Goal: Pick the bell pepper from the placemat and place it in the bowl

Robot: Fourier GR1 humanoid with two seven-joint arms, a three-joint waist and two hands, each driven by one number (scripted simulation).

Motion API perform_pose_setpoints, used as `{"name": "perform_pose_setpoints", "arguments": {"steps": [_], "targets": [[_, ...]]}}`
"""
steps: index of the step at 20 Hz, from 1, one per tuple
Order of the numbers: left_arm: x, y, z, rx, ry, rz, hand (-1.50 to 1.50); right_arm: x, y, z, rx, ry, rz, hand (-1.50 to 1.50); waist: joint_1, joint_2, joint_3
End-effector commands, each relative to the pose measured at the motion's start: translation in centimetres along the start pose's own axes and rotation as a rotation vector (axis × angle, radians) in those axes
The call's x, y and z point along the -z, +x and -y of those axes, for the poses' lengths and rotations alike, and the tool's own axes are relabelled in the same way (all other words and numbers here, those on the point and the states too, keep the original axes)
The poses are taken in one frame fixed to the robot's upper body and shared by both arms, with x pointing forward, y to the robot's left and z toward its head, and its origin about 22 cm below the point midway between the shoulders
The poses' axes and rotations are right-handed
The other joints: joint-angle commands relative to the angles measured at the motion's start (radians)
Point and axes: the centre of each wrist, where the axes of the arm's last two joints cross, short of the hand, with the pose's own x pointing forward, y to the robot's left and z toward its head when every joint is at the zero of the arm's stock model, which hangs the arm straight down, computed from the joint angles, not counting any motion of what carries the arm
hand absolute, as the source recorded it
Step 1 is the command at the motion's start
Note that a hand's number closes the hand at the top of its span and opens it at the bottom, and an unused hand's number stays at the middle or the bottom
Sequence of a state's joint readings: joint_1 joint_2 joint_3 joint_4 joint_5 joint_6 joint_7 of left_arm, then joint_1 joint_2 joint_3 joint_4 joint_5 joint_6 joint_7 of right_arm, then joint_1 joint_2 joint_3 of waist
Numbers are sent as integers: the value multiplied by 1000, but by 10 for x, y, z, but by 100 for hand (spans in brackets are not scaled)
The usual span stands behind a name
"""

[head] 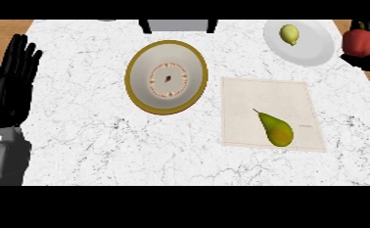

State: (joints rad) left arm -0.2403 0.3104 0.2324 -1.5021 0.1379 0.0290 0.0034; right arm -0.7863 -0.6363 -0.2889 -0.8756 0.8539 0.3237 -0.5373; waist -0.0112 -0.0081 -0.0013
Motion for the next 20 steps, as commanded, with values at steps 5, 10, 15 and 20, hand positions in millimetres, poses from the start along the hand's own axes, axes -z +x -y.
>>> {"name": "perform_pose_setpoints", "arguments": {"steps": [5, 10, 15, 20], "targets": [[-5, 9, 1, -6, 1, 0, 0, 38, 76, 16, 260, -6, 149, 150, 4, -4, 0], [0, -10, -5, -1, -9, 15, 0, 57, 143, 20, 307, 53, 162, 150, -3, 0, 0], [8, -5, -1, -11, -17, 17, 0, 79, 205, 6, 278, 109, 154, 150, 11, 6, 0], [8, 13, 14, -9, -21, 16, 0, 99, 243, -16, 248, 196, 150, 150, 21, 8, 1]]}}
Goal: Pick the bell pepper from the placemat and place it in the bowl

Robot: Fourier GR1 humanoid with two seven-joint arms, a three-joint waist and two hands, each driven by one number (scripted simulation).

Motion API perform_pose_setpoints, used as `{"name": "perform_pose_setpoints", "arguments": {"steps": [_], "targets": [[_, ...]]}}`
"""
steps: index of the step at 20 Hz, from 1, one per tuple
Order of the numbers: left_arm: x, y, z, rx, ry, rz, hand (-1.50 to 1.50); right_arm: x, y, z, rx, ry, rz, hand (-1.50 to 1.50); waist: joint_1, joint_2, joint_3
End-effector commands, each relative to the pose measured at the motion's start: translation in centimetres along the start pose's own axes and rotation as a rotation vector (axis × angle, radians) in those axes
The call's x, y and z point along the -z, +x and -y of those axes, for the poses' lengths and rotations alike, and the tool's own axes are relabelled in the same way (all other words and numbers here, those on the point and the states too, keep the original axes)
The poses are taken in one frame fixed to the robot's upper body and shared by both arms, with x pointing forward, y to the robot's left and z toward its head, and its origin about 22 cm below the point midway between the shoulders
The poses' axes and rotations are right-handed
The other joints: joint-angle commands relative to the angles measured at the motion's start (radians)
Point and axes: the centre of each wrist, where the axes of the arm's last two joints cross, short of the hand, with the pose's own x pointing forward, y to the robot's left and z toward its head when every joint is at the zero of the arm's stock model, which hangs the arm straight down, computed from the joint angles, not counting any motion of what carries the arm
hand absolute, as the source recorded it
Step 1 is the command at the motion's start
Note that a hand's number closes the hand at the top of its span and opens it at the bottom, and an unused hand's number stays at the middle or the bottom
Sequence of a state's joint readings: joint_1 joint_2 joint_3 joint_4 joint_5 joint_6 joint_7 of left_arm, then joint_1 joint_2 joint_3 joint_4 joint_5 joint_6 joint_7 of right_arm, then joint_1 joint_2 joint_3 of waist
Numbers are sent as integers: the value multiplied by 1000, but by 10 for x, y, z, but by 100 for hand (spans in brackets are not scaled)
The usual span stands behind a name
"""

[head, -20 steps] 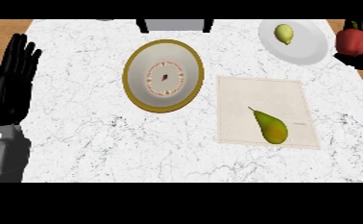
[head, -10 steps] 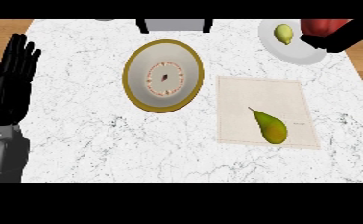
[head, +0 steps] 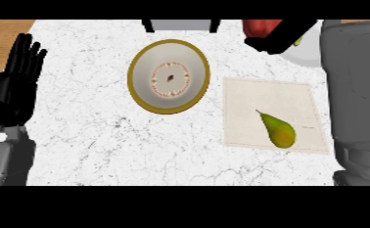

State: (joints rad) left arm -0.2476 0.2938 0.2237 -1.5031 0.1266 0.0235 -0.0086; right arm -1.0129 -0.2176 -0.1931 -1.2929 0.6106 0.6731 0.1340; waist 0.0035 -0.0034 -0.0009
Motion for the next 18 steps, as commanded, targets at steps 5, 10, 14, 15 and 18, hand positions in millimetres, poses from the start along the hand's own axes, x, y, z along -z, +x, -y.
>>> {"name": "perform_pose_setpoints", "arguments": {"steps": [5, 10, 14, 15, 18], "targets": [[11, -9, -8, -6, -7, 2, 0, 45, 43, -88, 17, 117, -19, 150, 1, 6, 0], [5, 3, 7, -6, 6, 4, 0, 59, 35, -126, -14, 131, -56, 150, 10, 5, 1], [-3, -6, 5, -2, -27, 18, 0, 70, 19, -166, -114, 78, -124, 150, 32, 12, 0], [15, -1, -1, -17, -20, 4, 0, 70, 15, -170, -146, 101, -125, 150, 18, 11, 0], [0, -7, 13, 0, -18, 6, 0, 70, 10, -192, -83, 106, -265, 150, 27, 7, 0]]}}
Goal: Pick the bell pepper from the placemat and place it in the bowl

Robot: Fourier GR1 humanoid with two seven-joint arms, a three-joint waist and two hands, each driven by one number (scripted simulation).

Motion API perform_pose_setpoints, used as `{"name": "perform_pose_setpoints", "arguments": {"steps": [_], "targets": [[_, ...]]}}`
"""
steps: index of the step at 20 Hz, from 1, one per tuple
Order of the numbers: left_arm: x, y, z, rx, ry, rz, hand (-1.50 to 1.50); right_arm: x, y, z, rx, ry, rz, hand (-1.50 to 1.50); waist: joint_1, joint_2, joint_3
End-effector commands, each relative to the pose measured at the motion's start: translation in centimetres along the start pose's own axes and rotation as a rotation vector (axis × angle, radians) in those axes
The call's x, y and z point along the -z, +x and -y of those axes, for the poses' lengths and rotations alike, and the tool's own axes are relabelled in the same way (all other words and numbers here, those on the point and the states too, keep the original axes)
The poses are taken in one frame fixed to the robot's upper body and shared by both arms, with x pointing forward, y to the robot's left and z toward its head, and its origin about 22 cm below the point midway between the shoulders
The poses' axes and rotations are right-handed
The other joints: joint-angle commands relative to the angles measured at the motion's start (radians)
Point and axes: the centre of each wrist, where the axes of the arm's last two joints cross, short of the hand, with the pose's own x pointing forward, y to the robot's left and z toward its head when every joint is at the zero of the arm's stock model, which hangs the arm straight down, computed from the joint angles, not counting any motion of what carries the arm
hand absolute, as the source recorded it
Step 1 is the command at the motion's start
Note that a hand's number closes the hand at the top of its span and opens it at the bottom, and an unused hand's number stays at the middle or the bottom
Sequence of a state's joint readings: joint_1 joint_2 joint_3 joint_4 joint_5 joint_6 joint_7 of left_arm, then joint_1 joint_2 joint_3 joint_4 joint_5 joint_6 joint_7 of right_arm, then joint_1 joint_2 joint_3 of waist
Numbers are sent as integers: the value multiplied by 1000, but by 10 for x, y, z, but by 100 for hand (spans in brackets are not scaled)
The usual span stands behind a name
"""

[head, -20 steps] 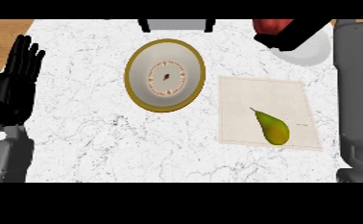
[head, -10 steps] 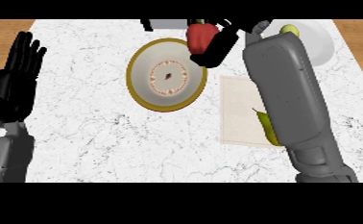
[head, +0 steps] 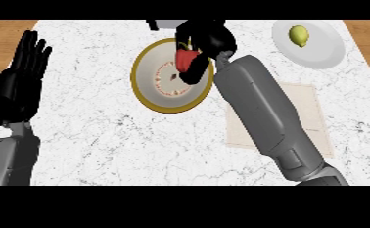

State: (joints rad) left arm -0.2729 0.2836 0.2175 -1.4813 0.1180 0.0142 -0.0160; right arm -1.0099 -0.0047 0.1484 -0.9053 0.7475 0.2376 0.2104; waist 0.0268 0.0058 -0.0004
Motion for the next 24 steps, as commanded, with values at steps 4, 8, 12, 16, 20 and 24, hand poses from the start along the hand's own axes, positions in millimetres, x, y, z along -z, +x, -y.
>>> {"name": "perform_pose_setpoints", "arguments": {"steps": [4, 8, 12, 16, 20, 24], "targets": [[3, 8, 10, -10, -27, 25, 0, 15, -31, -41, 157, -8, -162, -150, 28, 6, 1], [-1, 0, 8, -10, -38, 5, 0, 11, -53, -55, 349, -49, -104, -150, 36, 9, 1], [13, 4, 10, 0, -31, 12, 0, 18, -45, -41, 456, -170, -26, -150, 31, 12, 1], [11, 8, 13, -12, -28, 18, 0, 12, -60, -47, 519, -388, -17, -150, 17, 7, 1], [10, 19, -3, -8, -8, 13, 0, 9, -91, -8, 610, -483, -65, -150, 3, 4, 1], [6, 5, -2, -10, 3, -1, 0, -5, -128, 29, 682, -538, -99, -150, -8, 3, 1]]}}
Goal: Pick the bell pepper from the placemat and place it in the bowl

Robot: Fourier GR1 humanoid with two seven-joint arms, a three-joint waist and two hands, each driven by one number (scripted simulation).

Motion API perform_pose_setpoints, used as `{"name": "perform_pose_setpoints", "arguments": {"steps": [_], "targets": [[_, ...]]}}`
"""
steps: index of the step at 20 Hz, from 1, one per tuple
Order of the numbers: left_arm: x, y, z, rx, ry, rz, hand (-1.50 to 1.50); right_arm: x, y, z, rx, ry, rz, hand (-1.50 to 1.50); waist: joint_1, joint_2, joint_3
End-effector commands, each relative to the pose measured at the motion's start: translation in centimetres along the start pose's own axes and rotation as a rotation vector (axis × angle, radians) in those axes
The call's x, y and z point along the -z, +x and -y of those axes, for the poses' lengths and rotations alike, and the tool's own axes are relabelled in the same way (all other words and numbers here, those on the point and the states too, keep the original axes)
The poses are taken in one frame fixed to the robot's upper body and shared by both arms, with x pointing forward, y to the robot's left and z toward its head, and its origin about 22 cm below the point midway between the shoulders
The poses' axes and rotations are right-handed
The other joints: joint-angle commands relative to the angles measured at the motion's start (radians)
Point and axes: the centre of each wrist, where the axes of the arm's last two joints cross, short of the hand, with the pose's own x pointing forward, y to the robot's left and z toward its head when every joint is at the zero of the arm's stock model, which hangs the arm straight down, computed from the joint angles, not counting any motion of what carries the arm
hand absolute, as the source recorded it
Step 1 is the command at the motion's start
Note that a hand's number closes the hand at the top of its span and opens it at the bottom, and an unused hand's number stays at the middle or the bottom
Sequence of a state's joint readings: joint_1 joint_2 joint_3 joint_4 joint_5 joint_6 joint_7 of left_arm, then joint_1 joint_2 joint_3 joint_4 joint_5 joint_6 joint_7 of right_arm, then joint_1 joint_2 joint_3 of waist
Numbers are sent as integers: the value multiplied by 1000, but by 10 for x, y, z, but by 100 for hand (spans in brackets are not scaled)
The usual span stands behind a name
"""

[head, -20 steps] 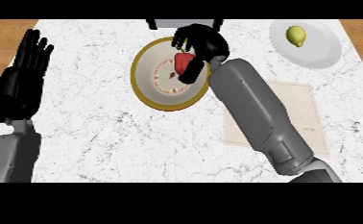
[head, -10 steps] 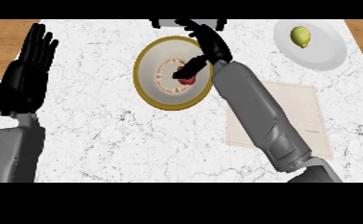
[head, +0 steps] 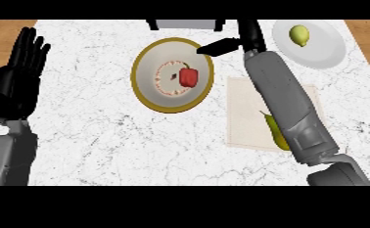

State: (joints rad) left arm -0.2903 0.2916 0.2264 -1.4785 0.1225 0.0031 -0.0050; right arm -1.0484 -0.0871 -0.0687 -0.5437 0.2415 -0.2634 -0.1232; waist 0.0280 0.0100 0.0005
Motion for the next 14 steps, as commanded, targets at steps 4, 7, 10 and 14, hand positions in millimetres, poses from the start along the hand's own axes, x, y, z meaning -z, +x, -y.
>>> {"name": "perform_pose_setpoints", "arguments": {"steps": [4, 7, 10, 14], "targets": [[-1, -7, 0, -2, 8, -9, 0, 1, -39, 107, 105, -69, -2, -150, -18, -1, 0], [-1, -3, 6, 7, 15, 8, 0, -7, -61, 133, 142, -106, -23, -150, -3, 4, 1], [-4, 8, 4, 10, 8, 6, 0, -33, -102, 151, 170, -111, 10, -150, 6, 5, 2], [0, 5, 4, -11, -15, 16, 0, -39, -102, 205, 163, -102, 12, -150, 15, 11, 2]]}}
